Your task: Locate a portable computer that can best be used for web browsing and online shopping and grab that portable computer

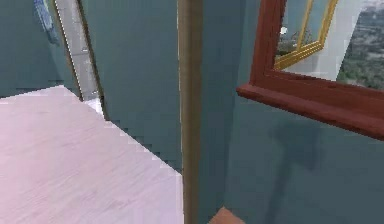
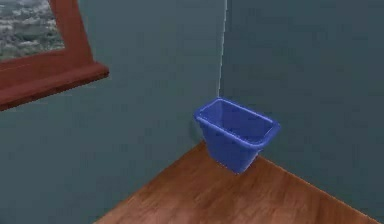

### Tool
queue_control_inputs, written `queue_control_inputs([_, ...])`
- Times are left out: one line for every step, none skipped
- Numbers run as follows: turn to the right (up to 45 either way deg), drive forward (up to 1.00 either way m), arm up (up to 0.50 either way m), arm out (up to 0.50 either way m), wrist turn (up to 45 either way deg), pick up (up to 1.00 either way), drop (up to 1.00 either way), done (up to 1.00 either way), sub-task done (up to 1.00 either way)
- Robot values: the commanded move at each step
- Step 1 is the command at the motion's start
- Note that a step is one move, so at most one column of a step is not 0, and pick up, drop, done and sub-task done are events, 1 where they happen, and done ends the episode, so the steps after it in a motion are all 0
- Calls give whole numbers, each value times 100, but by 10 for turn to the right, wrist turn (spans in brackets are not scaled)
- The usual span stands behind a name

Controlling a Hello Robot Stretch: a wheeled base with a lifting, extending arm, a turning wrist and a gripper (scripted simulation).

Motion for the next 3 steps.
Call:
queue_control_inputs([0,5,0,0,0,0,0,0,0])
queue_control_inputs([-210,0,0,0,0,0,0,0,0])
queue_control_inputs([0,85,0,0,0,0,0,0,0])
